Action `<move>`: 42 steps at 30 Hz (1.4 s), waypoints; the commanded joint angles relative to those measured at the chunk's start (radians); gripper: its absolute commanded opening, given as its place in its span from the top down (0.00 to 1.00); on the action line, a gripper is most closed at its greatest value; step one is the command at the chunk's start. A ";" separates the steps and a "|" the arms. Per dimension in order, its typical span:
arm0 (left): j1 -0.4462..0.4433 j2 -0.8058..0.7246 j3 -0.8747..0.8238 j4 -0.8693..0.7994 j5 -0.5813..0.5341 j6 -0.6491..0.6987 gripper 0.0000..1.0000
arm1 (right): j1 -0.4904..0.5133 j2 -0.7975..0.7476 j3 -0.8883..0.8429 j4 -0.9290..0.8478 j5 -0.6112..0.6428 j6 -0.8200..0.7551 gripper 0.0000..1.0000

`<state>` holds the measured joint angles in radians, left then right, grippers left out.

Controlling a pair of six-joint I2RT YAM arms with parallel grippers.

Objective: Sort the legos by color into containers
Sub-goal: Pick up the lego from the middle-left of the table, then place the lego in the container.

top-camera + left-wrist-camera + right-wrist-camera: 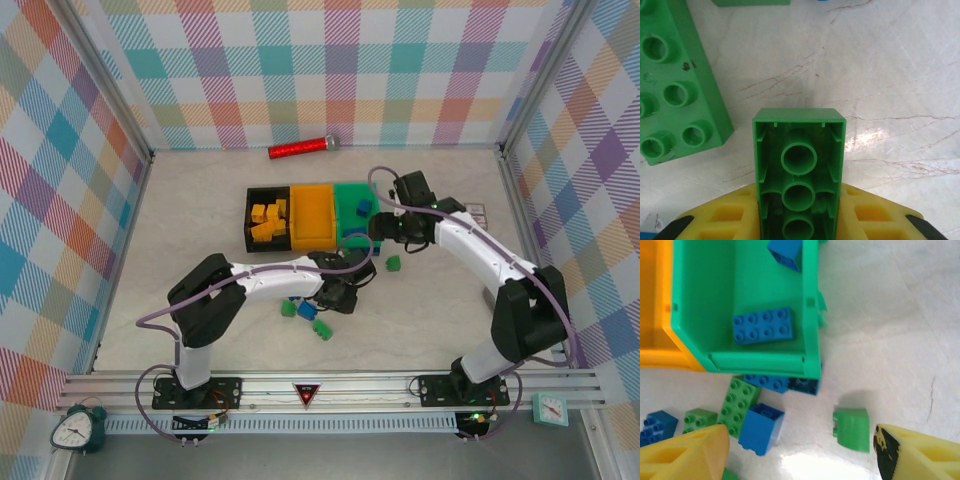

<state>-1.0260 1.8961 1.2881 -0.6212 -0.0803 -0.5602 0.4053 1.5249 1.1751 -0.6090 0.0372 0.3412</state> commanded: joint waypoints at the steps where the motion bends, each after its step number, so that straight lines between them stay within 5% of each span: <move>1: -0.006 -0.086 0.003 0.012 0.002 0.004 0.80 | -0.008 -0.055 -0.053 0.035 0.024 0.026 0.24; 15: 0.154 -0.220 0.109 -0.104 -0.070 0.075 0.81 | -0.039 -0.201 -0.287 0.068 0.039 0.087 0.24; 28: 0.405 0.000 0.473 -0.214 -0.099 0.239 0.77 | -0.038 -0.281 -0.394 0.070 -0.058 0.110 0.24; 31: 0.441 0.070 0.564 -0.238 -0.079 0.261 0.66 | -0.036 -0.291 -0.410 0.072 -0.088 0.116 0.24; 36: 0.448 0.093 0.586 -0.248 -0.029 0.277 0.34 | -0.036 -0.298 -0.428 0.072 -0.105 0.117 0.24; 42: 0.446 -0.077 0.312 -0.083 0.059 0.225 0.30 | -0.020 -0.250 -0.417 0.102 -0.153 0.121 0.24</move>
<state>-0.5747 1.9259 1.6875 -0.7601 -0.0830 -0.3145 0.3748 1.2514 0.7521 -0.5343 -0.0719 0.4469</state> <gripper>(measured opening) 0.699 0.762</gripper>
